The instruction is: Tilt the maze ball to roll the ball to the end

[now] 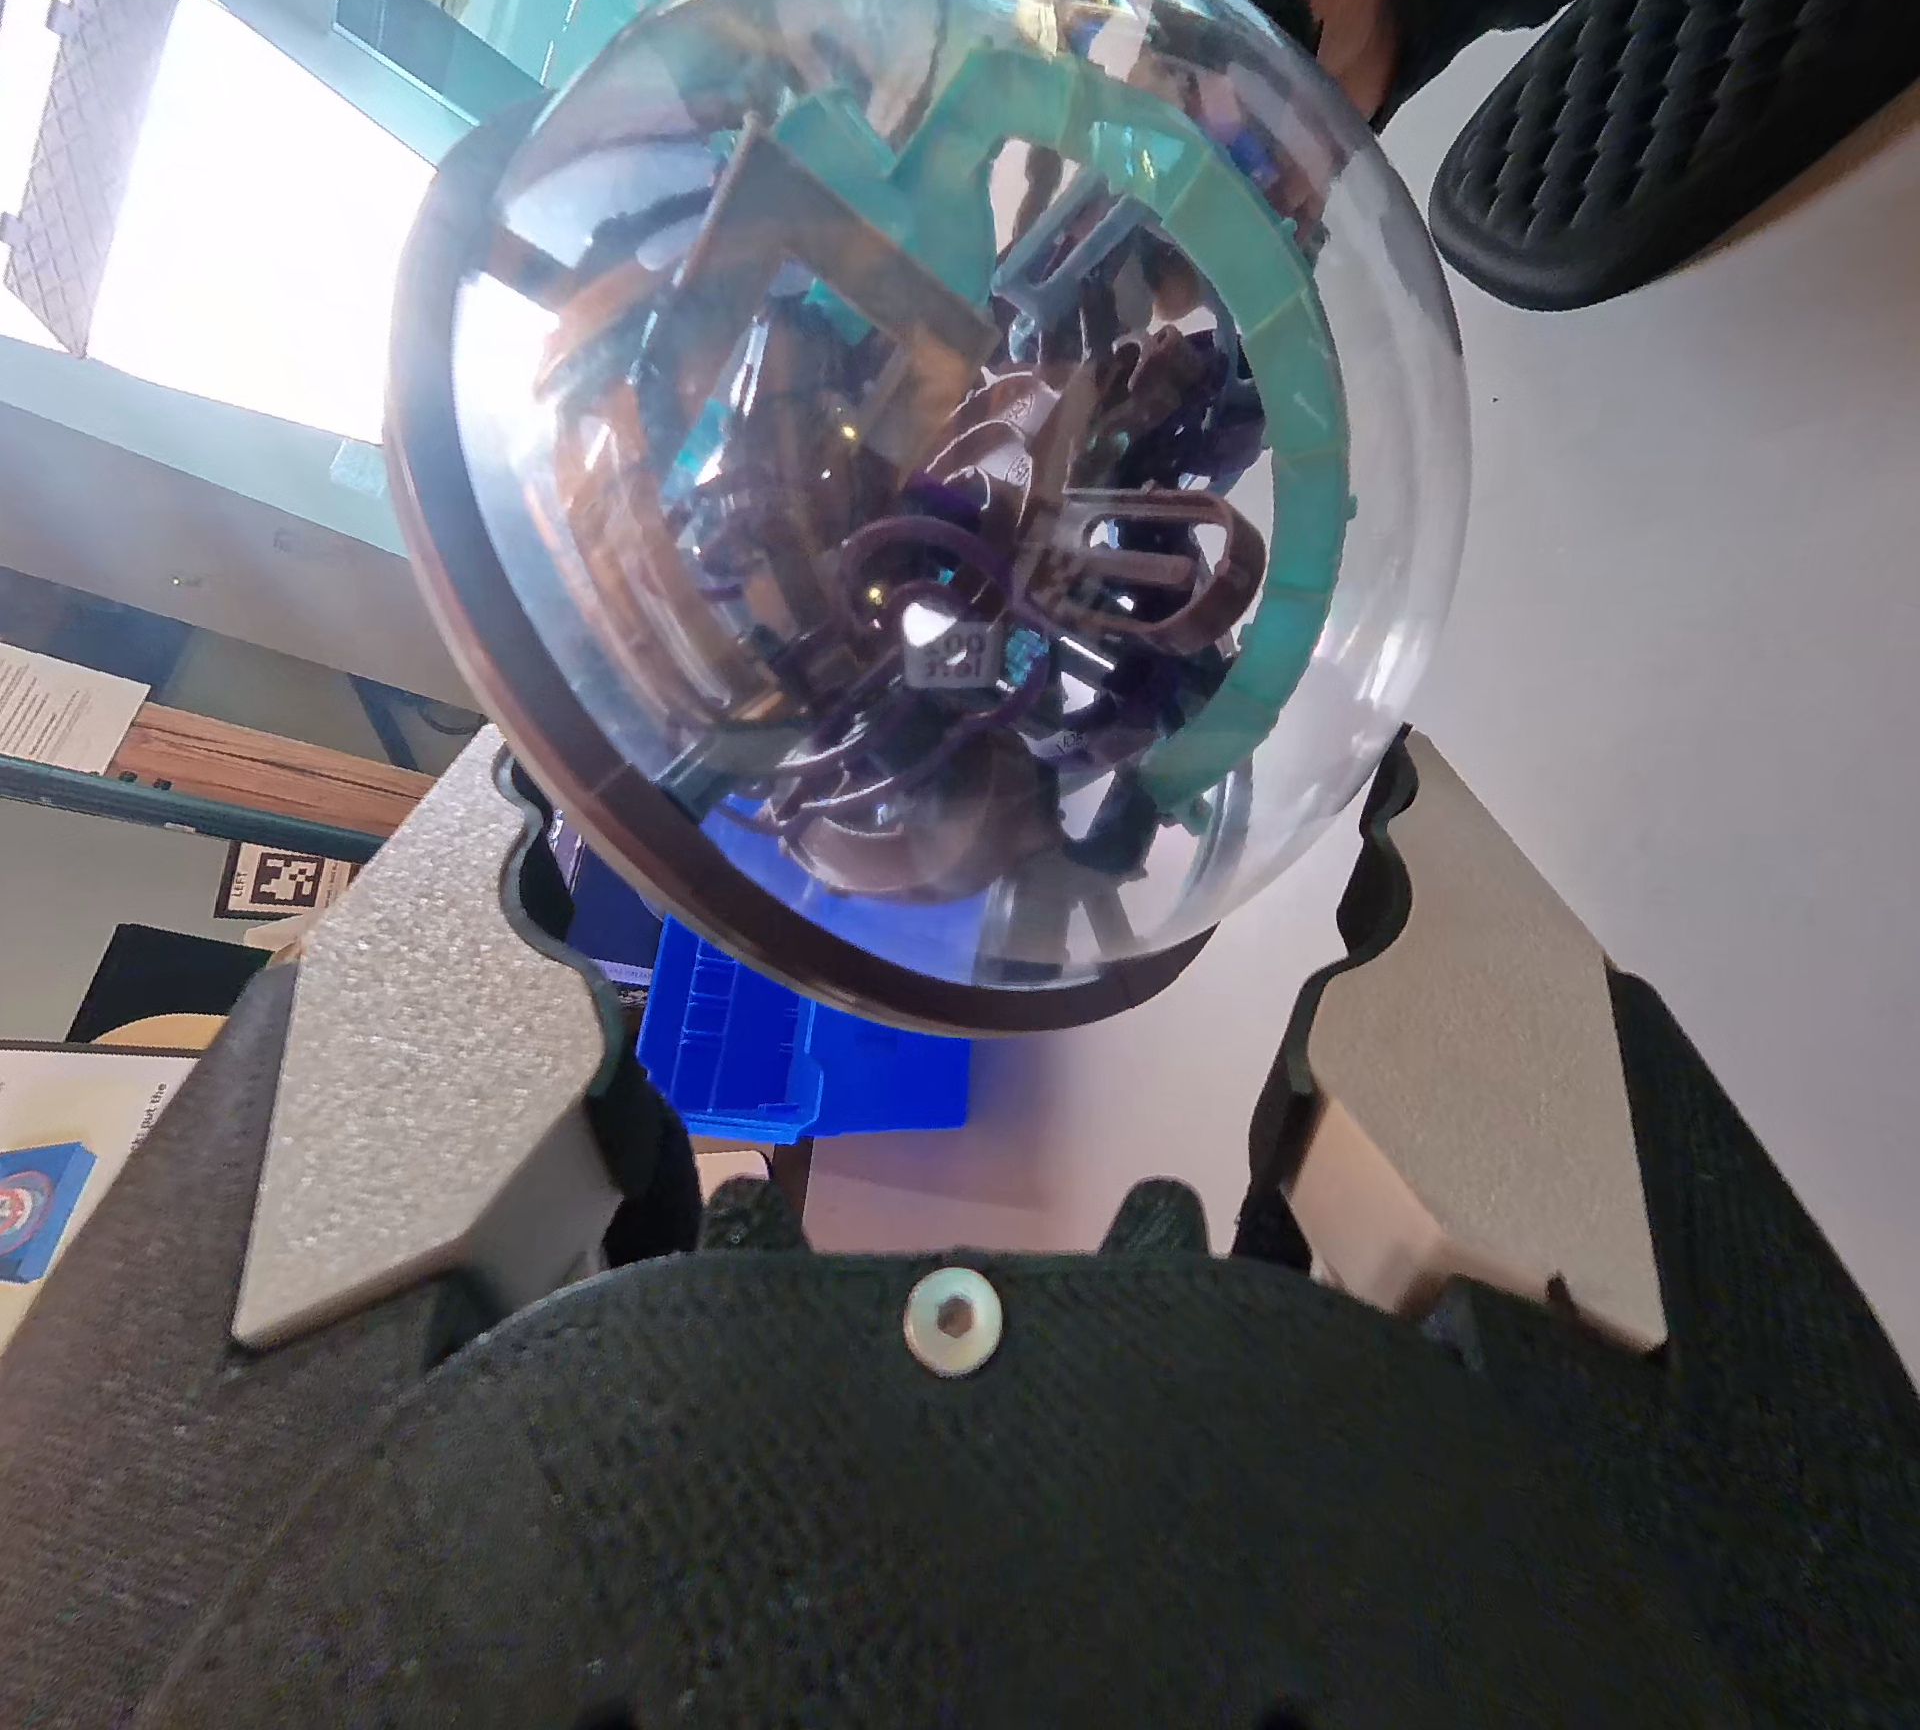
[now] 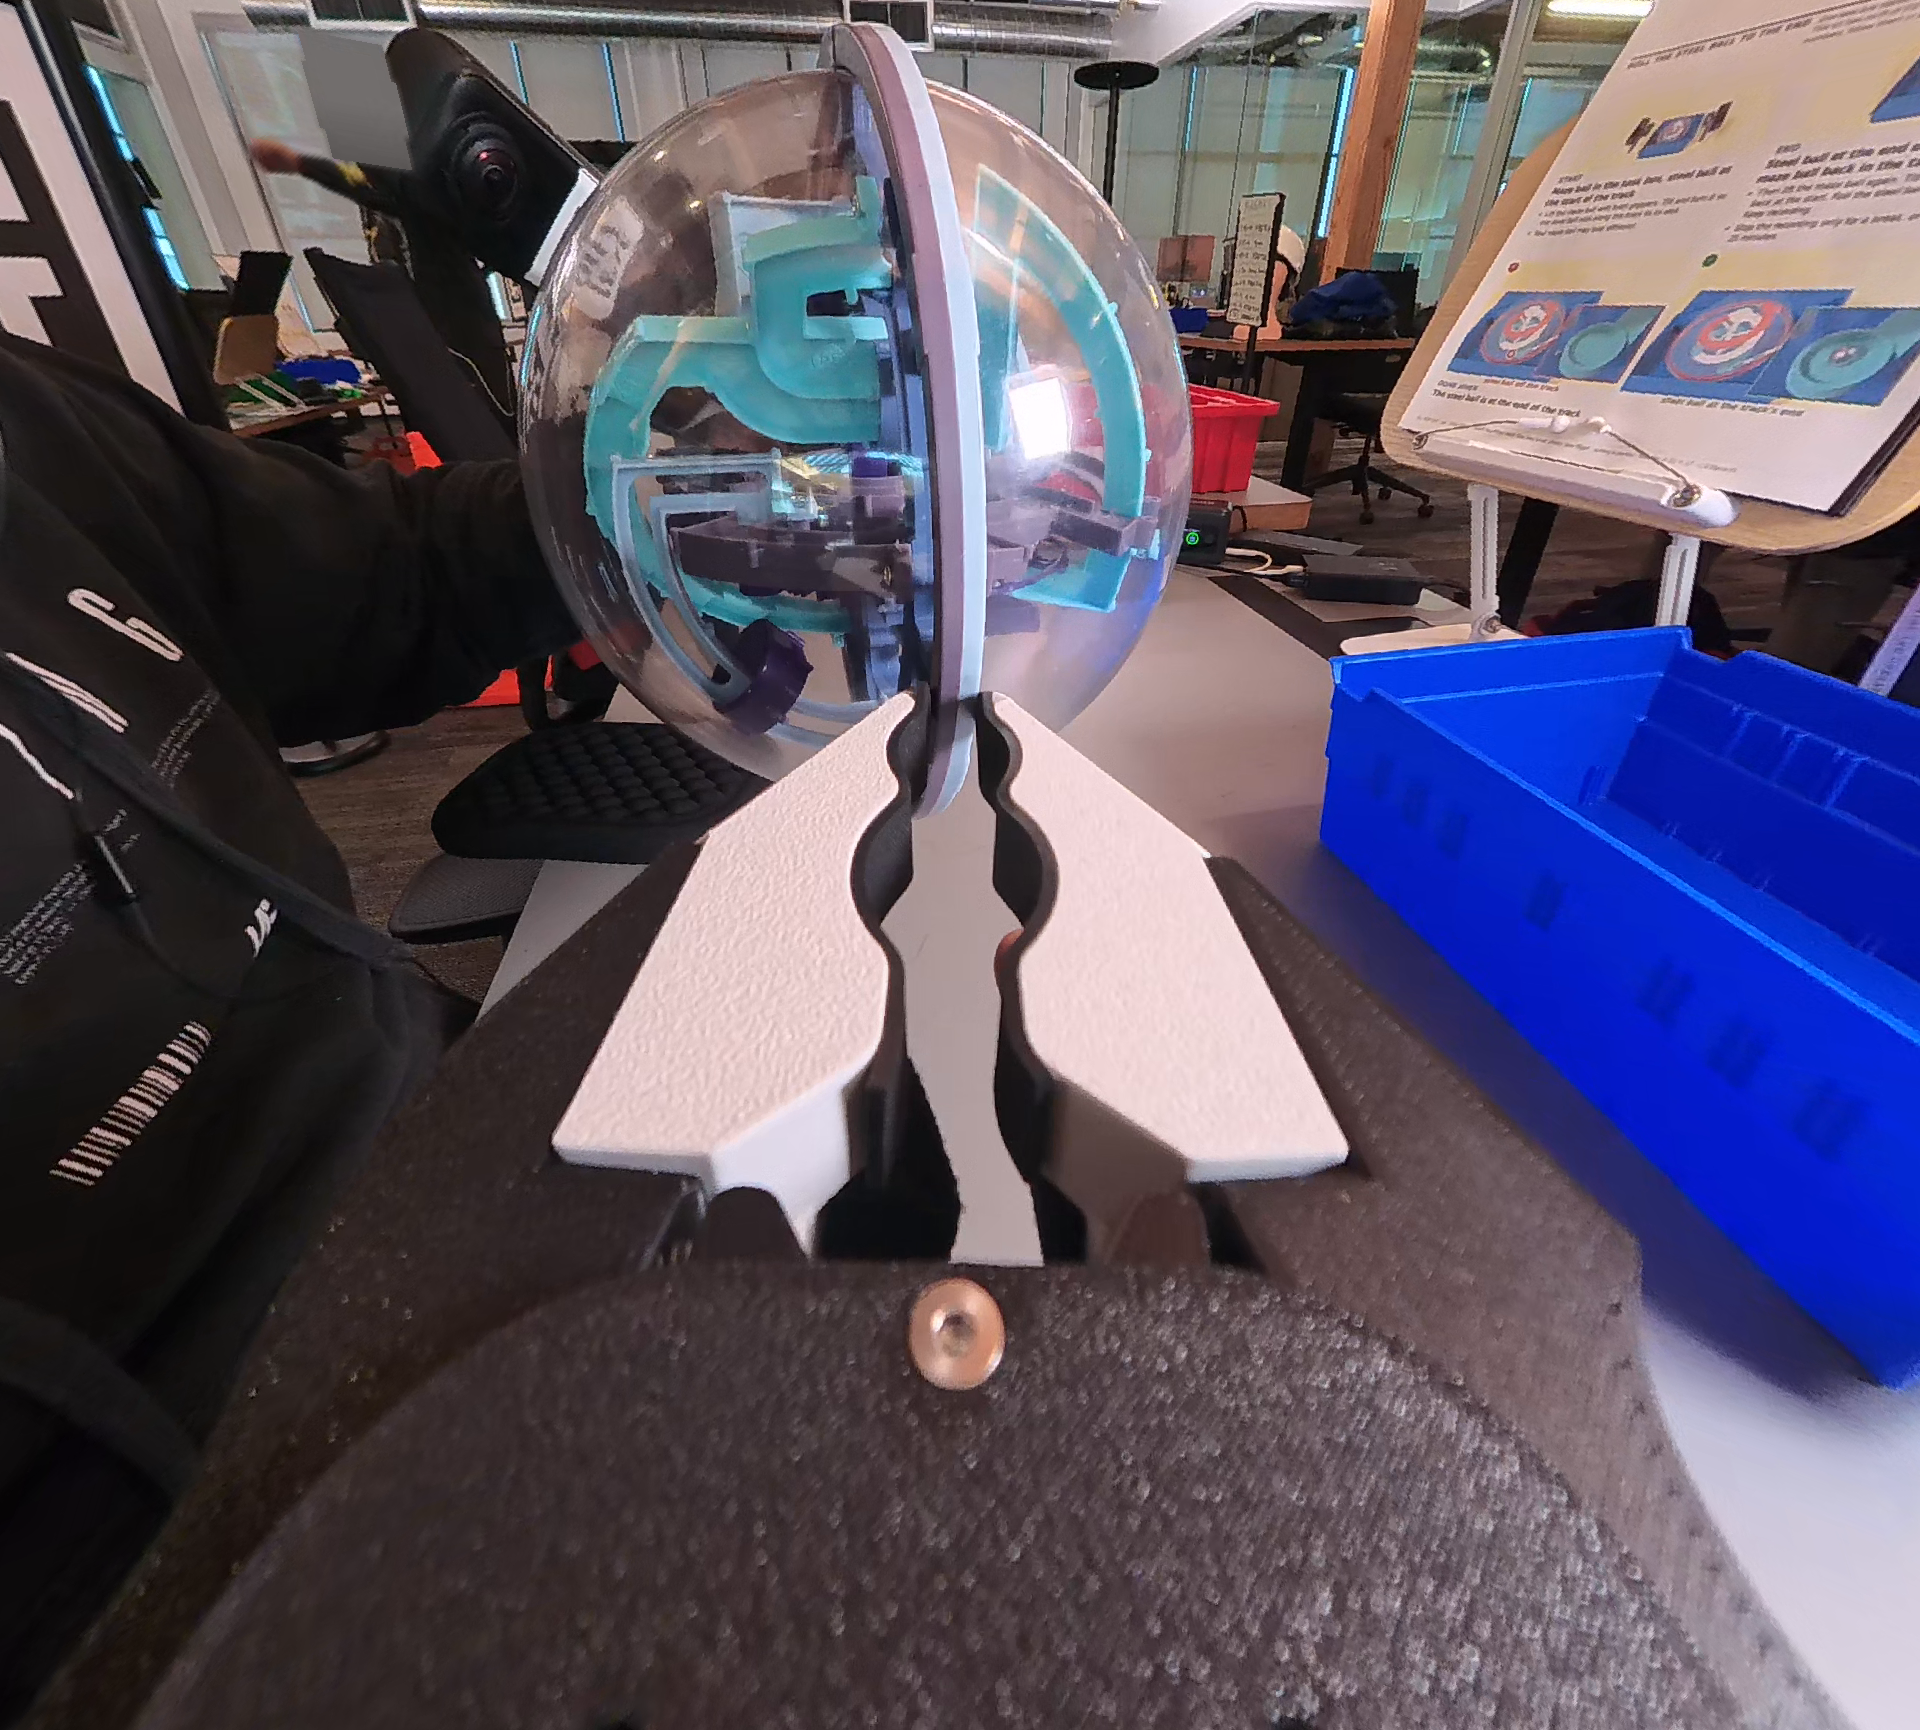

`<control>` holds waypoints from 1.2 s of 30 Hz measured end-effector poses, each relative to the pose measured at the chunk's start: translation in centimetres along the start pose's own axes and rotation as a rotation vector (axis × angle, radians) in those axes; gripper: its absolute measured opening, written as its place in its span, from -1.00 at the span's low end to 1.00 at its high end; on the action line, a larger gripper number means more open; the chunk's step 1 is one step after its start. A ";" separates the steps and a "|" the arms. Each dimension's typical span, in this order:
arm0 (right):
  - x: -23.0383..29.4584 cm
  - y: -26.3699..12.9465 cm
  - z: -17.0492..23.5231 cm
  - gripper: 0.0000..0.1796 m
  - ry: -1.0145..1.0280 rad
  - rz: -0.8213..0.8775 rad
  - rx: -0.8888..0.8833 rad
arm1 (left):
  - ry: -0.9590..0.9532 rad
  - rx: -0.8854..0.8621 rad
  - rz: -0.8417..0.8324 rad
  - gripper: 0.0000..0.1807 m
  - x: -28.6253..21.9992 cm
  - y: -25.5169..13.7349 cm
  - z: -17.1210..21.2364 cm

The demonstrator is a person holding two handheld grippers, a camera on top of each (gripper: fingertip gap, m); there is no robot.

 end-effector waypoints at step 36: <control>-0.1 0.5 2.0 -0.94 0.085 -0.018 0.055 | -0.150 0.003 0.081 0.66 -1.2 0.4 1.6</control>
Point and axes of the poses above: each gripper's, where its closed fingertips meet, y out along the fingers, z out of its underside, x = y × z across the jaws, the point moved 4 cm from there along -y, back along the fingers, and after that the axes turned 6 degrees about z, right-handed, at the moved point
